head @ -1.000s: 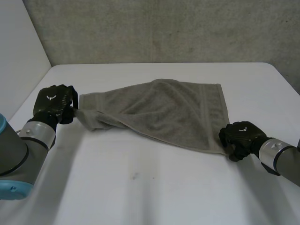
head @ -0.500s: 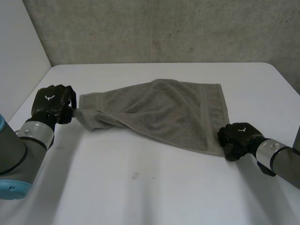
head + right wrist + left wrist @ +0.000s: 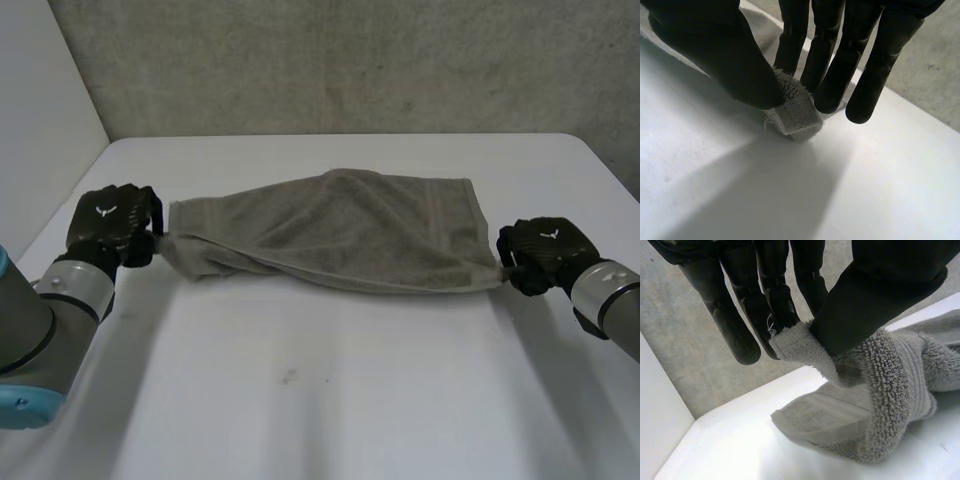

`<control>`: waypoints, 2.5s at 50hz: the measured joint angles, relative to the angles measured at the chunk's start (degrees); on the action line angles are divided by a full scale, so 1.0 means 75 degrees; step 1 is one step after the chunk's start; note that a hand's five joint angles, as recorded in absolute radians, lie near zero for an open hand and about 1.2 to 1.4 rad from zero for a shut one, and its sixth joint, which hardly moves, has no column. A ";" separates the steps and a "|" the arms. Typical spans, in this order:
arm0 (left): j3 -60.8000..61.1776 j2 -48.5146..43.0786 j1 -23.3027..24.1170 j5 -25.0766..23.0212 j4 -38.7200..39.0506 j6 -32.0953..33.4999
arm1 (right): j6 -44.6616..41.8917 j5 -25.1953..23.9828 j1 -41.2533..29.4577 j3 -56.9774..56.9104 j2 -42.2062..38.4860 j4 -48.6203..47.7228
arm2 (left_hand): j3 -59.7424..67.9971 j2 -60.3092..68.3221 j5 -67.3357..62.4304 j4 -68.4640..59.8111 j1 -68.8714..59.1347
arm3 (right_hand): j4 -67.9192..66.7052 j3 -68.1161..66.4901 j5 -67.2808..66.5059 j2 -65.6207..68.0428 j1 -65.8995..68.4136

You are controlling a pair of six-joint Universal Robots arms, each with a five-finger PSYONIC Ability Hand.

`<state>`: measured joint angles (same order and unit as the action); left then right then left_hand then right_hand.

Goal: Fold the towel.

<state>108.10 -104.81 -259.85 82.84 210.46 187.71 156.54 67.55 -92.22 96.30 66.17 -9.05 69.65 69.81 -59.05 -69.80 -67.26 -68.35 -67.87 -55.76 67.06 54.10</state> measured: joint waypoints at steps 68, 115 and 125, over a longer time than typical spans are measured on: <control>-0.4260 -0.3450 0.0228 -0.0035 -0.1527 0.2899 | -0.2902 0.1777 -0.0804 -0.5272 -0.2955 0.2060 | 0.0012 0.0000 -0.0012 -0.0001 0.0000 | -0.0001 -0.0001 -0.0065 0.0001 0.0002; -0.1916 -0.0606 0.0164 -0.0071 -0.1593 0.1169 | -0.1034 0.1024 -0.0245 -0.1540 0.0714 0.1908 | -0.8015 -0.8043 0.7654 0.8017 0.7618 | 0.7299 0.7400 0.6884 -0.7127 -0.5510; -0.1684 -0.0668 -0.0142 -0.0089 -0.1990 -0.0382 | -0.1115 -0.0091 0.0776 0.0262 0.0890 0.1302 | -0.8015 -0.8045 0.7654 0.8018 0.7618 | 0.7252 0.7135 0.6832 -0.7101 -0.5481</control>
<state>95.47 -109.82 -260.91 82.17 195.54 184.85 148.18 66.87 -86.39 98.27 72.85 0.71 9.54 9.48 -1.64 -9.67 -10.13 -13.96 -14.37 -4.52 13.80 12.99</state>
